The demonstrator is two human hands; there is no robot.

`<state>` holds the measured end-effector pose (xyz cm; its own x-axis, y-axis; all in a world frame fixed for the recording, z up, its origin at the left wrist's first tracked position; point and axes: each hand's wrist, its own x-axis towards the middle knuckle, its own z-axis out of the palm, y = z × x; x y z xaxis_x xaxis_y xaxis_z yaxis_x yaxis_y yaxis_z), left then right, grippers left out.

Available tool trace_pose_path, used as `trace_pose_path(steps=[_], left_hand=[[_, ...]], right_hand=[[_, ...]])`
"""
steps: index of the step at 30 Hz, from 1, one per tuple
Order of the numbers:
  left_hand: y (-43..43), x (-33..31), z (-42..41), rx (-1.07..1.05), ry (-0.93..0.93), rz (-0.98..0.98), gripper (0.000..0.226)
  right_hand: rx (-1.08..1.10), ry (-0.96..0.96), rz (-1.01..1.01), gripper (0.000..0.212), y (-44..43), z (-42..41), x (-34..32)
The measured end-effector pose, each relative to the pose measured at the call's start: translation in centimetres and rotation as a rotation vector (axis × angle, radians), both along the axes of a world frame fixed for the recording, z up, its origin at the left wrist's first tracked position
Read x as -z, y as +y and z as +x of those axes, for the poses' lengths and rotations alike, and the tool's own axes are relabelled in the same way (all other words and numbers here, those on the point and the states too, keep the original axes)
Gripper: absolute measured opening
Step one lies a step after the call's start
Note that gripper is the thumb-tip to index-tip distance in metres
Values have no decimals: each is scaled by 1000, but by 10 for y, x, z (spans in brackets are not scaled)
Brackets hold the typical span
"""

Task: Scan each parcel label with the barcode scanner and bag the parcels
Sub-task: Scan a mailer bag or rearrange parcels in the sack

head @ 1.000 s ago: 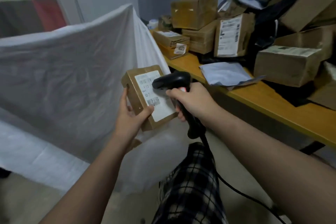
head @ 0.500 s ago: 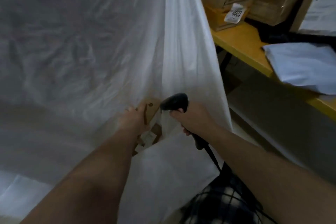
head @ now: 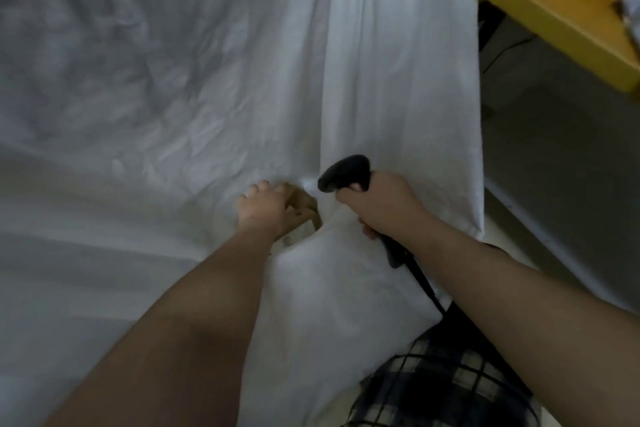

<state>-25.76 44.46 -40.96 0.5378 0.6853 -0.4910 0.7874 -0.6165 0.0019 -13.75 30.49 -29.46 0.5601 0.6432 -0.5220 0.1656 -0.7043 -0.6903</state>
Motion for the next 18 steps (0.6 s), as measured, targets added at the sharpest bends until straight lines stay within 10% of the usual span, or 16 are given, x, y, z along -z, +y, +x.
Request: trace_pose_path(steps=[18], left_hand=[[-130, -247, 45, 279, -696, 304, 56]], right_hand=[[278, -413, 367, 25, -152, 5, -164]])
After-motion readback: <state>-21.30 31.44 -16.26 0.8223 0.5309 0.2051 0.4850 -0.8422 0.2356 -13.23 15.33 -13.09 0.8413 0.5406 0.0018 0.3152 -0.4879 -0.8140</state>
